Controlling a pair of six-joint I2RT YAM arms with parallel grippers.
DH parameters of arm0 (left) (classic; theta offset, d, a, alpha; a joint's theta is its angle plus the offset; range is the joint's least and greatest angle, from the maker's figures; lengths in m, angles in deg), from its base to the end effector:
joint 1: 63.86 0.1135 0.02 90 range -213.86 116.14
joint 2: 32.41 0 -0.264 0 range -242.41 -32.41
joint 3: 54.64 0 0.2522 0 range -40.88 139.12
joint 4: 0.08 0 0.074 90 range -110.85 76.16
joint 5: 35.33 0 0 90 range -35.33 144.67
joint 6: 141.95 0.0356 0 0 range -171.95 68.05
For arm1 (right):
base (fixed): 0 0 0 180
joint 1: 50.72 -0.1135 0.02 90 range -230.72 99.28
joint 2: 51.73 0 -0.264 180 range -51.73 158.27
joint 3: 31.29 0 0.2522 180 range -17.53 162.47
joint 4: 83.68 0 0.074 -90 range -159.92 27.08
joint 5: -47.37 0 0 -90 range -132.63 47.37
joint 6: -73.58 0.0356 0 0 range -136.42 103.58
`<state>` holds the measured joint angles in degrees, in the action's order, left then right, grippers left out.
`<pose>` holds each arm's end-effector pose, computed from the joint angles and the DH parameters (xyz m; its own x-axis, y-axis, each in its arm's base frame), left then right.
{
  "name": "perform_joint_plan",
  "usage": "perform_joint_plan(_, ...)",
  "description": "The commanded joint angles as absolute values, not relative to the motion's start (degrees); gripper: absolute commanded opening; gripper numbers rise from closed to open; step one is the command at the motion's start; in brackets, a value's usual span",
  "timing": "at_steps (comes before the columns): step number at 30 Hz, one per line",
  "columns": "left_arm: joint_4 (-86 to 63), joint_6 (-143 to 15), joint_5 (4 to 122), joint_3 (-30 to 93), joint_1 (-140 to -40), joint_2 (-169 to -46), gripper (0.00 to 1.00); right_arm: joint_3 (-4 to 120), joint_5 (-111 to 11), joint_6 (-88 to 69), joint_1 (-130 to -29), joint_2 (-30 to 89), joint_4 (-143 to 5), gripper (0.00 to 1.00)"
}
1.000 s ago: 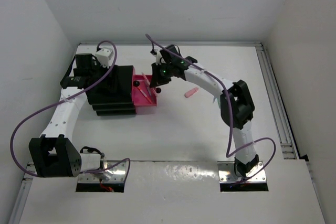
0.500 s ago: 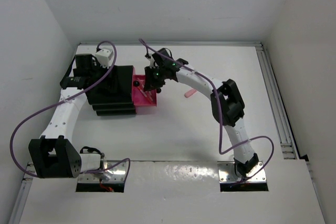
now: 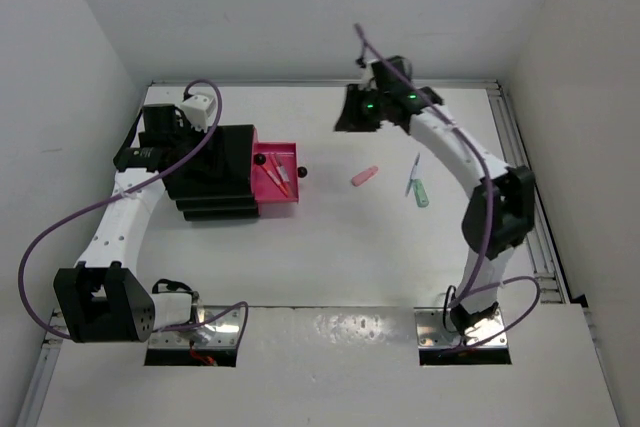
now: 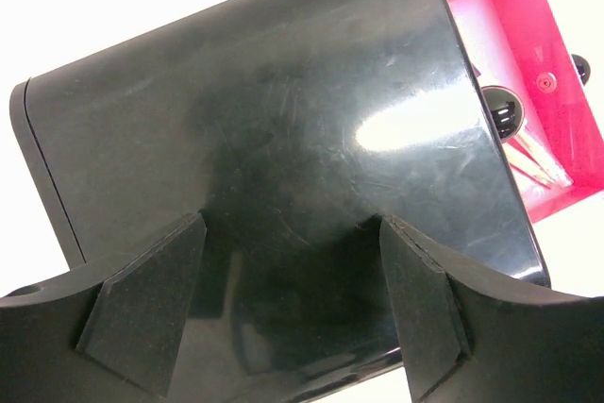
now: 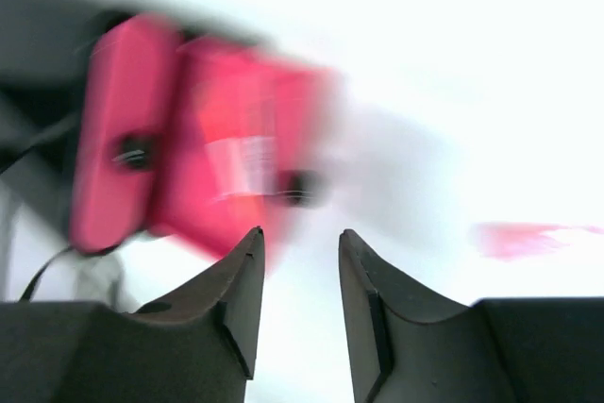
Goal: Sort the stationery into containers
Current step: Place the pen in the drawer, then pick up the pen from the center of the board.
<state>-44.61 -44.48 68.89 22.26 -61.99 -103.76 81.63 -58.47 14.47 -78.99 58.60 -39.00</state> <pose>0.2711 0.0001 0.3198 -0.6027 0.1064 -0.7909 0.2396 0.9695 -0.0521 0.3864 0.2188 0.2999 -0.8321 0.1133 -0.5429 -0.2410 0.8078 0.5380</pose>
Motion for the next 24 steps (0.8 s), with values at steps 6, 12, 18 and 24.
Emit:
perform_joint_plan(6,-45.5,-44.0,69.7,21.5,-62.2,-102.7,0.81,64.1,-44.6,8.5,-60.7,53.3,-33.6,0.33)
perform_joint_plan(12,-45.7,-43.5,69.7,22.0,-62.1,-103.5,0.81,61.0,-43.2,4.2,-56.7,56.7,-36.0,0.32)
perform_joint_plan(18,-45.9,-43.4,69.2,21.9,-62.2,-103.5,0.81,62.4,-42.8,2.1,-55.6,61.6,-36.9,0.35)
perform_joint_plan(24,-46.0,-43.4,68.6,21.5,-62.2,-103.5,0.81,64.5,-41.7,0.9,-54.4,66.3,-37.8,0.35)
